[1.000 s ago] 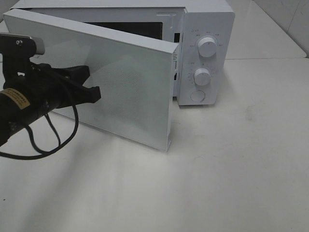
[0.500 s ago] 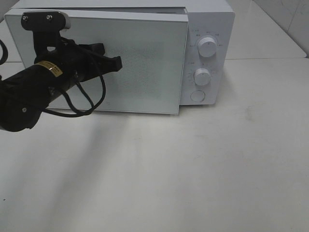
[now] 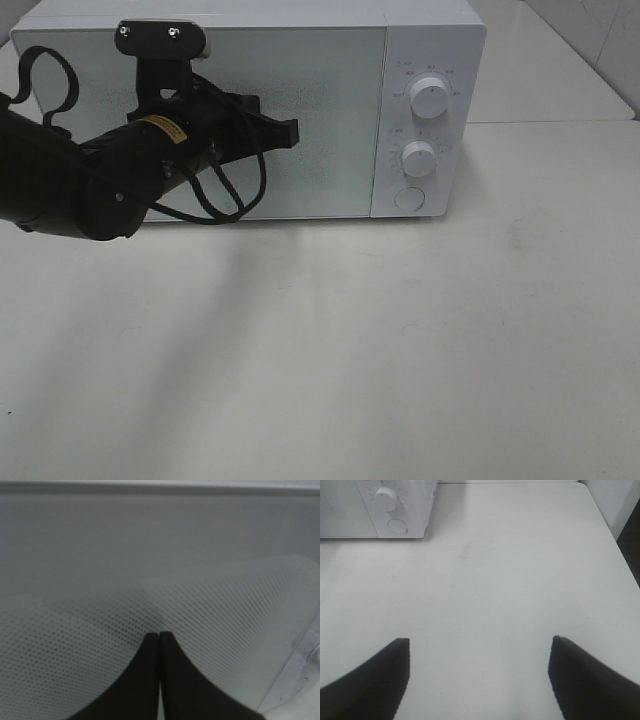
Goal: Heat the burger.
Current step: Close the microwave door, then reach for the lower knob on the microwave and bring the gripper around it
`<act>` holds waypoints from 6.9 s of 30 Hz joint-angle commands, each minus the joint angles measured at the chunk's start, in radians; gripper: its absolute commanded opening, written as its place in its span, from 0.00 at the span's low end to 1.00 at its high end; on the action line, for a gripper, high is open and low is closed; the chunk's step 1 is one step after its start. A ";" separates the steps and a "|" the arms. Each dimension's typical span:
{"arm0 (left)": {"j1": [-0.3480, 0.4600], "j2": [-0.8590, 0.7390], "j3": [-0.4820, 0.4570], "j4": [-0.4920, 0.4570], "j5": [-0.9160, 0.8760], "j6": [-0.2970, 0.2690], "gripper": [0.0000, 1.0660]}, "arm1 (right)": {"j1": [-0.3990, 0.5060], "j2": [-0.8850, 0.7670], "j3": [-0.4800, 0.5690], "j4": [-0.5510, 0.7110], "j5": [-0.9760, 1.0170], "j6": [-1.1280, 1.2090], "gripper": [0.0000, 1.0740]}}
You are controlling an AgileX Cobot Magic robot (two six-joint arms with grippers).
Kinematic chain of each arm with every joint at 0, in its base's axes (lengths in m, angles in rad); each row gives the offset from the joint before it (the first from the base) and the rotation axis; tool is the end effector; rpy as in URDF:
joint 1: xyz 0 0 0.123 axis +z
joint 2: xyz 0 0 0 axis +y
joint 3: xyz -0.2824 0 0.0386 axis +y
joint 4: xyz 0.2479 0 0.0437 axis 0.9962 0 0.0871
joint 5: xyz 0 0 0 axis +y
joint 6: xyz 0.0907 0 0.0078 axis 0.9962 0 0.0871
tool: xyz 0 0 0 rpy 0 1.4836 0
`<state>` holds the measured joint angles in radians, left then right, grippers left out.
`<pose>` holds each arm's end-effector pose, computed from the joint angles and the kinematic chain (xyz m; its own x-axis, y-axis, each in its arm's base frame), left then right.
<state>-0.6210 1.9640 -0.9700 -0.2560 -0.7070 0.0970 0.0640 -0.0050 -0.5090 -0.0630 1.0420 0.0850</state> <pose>0.3367 -0.2225 0.1657 -0.2176 0.0352 -0.9754 0.4238 0.9037 -0.0619 -0.0057 -0.0053 0.2813 -0.4252 0.0259 -0.9047 0.0078 0.9997 0.0250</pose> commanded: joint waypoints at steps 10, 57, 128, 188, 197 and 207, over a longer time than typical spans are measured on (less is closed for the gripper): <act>-0.018 -0.042 -0.003 -0.058 0.034 0.003 0.00 | -0.005 -0.025 0.001 0.001 -0.004 0.004 0.70; 0.468 -0.664 0.089 0.134 1.717 -0.077 0.92 | -0.005 -0.025 0.001 0.001 -0.004 0.004 0.70; 0.683 -1.994 0.473 0.213 1.744 -0.076 0.92 | -0.005 -0.016 0.001 0.002 -0.004 0.004 0.70; 0.683 -1.994 0.473 0.213 1.744 -0.076 0.92 | -0.005 0.698 -0.039 -0.010 -0.639 0.012 0.70; 0.683 -1.994 0.473 0.213 1.744 -0.076 0.92 | -0.005 0.914 -0.039 -0.009 -0.897 0.012 0.70; 0.683 -1.994 0.473 0.213 1.744 -0.076 0.92 | -0.005 1.047 -0.039 -0.002 -1.176 0.049 0.70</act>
<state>0.0600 -0.0050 -0.5000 -0.0410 1.0460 0.0240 0.0640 1.0120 -0.5410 -0.0700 -0.0310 0.1110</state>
